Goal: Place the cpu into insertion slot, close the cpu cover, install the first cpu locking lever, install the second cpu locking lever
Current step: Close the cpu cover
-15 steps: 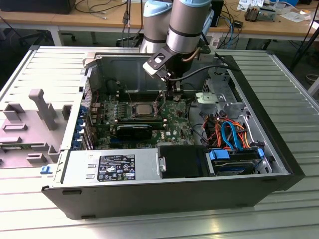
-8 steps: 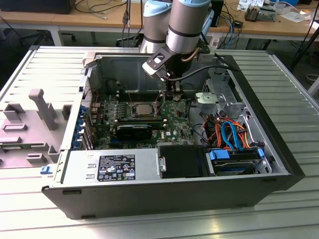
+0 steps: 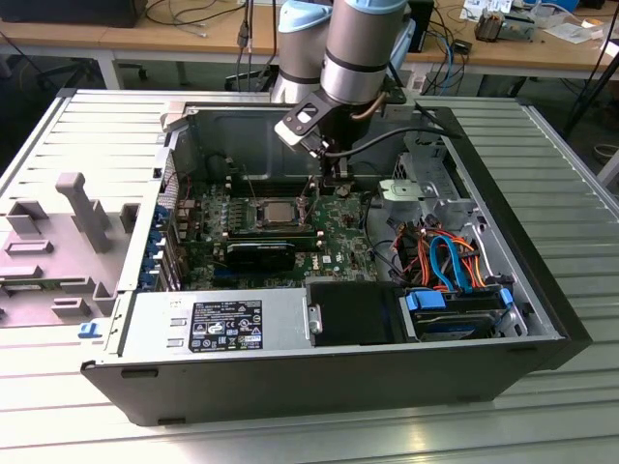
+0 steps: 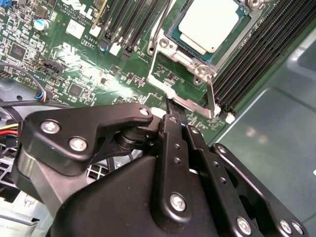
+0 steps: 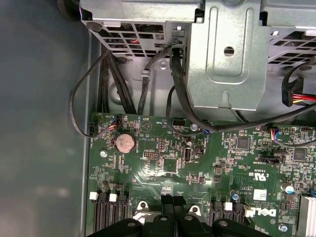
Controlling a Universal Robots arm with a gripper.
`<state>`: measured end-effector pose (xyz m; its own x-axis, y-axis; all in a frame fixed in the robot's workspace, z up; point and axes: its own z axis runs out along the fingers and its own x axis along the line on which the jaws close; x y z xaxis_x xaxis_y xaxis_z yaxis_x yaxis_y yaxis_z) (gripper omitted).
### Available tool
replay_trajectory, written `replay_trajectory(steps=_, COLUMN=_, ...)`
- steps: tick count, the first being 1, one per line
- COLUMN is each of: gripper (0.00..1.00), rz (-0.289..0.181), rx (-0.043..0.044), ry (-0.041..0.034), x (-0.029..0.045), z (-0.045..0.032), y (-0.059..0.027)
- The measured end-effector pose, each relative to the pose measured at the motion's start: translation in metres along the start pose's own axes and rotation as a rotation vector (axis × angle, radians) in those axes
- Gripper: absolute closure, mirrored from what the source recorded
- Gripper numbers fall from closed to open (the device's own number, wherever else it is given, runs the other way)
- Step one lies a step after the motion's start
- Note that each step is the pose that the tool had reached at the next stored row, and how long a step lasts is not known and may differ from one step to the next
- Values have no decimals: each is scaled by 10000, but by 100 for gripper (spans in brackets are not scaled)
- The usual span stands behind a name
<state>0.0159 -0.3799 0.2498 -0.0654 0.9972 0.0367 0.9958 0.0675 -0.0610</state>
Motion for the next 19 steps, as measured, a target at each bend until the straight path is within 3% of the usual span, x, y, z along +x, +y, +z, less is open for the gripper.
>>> replay_trajectory(steps=19, gripper=89, rz=0, rx=0, ry=0, x=4, z=7, y=-65)
